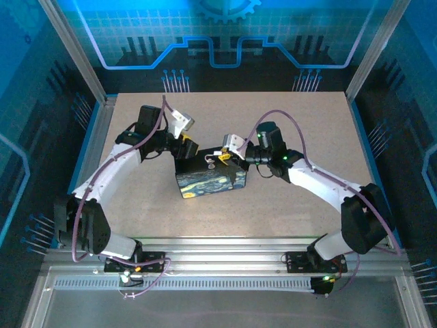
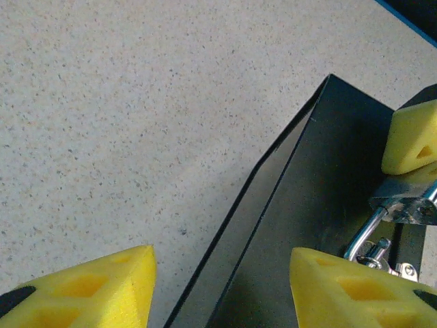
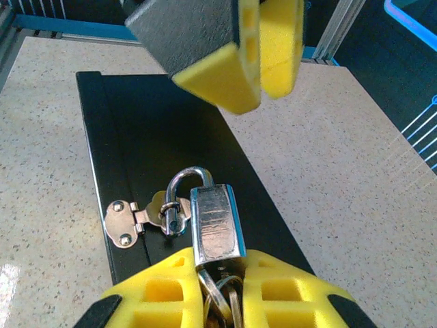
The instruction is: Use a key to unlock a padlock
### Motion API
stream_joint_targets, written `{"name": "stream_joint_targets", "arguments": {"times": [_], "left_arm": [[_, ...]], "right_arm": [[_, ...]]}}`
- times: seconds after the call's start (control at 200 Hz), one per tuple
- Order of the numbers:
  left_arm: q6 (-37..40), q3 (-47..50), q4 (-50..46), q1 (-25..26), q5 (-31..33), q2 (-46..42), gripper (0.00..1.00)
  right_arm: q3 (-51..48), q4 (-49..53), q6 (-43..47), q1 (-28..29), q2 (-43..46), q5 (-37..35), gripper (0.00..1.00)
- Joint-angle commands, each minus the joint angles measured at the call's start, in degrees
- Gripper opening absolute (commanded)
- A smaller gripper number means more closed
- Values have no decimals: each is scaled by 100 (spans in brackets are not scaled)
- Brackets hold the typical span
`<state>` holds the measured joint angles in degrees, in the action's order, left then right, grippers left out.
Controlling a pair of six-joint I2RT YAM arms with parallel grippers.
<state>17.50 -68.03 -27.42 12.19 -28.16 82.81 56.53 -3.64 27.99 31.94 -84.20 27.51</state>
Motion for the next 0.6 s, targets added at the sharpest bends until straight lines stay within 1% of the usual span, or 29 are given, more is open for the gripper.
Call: {"name": "stream_joint_targets", "arguments": {"times": [0.0,0.175,0.29,0.33,0.395,0.43,0.48,0.595], "left_arm": [[102,92,-422,51,220,-19,55],[213,103,-697,113,557,103,54],[28,118,-736,135,537,220,52],[-56,153,-687,134,458,231,48],[-165,213,-581,135,217,236,33],[-289,251,-458,136,169,224,29],[-424,297,-259,135,153,195,27],[-803,297,151,135,-9,200,27]], "right_arm": [[-153,-121,-436,252,-64,-454,0],[-15,-250,-923,472,-148,-1102,0],[119,-141,-1023,643,-168,-1177,1],[120,-170,-1062,720,-167,-1177,1],[124,-193,-1118,844,-173,-1215,1],[130,-205,-1153,902,-185,-1291,1],[163,-196,-1252,941,-201,-1407,0],[267,-173,-1585,932,-167,-1520,0]]}}
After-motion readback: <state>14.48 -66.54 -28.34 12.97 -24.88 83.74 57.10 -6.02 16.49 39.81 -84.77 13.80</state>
